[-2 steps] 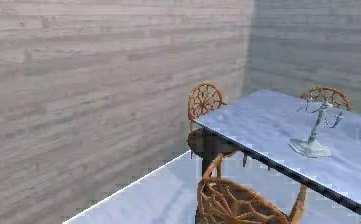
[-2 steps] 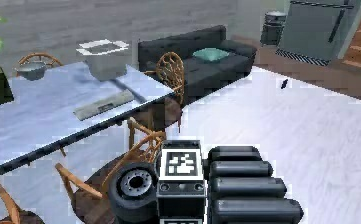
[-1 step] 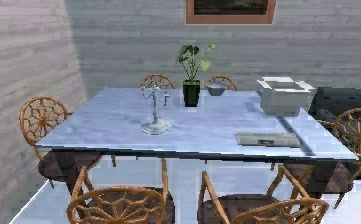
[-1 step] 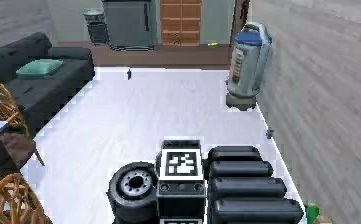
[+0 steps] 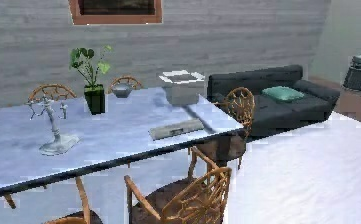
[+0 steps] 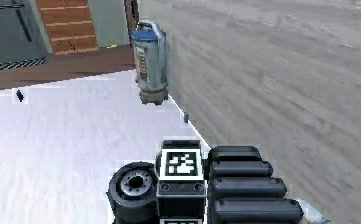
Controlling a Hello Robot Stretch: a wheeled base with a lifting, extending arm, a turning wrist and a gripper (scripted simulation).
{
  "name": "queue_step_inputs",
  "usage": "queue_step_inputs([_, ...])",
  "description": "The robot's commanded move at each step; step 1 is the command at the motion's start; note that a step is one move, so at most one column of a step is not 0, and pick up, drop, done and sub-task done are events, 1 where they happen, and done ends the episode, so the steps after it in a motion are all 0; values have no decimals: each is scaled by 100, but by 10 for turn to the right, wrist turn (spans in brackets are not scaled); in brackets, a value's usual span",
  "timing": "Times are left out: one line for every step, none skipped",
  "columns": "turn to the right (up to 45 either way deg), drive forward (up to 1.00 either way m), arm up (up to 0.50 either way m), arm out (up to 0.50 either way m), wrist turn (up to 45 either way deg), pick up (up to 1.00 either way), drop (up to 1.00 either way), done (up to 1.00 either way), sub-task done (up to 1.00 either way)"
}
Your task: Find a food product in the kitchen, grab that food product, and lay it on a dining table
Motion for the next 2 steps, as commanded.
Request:
queue_step_inputs([0,35,0,0,0,0,0,0,0])
queue_step_inputs([-450,0,0,0,0,0,0,0,0])
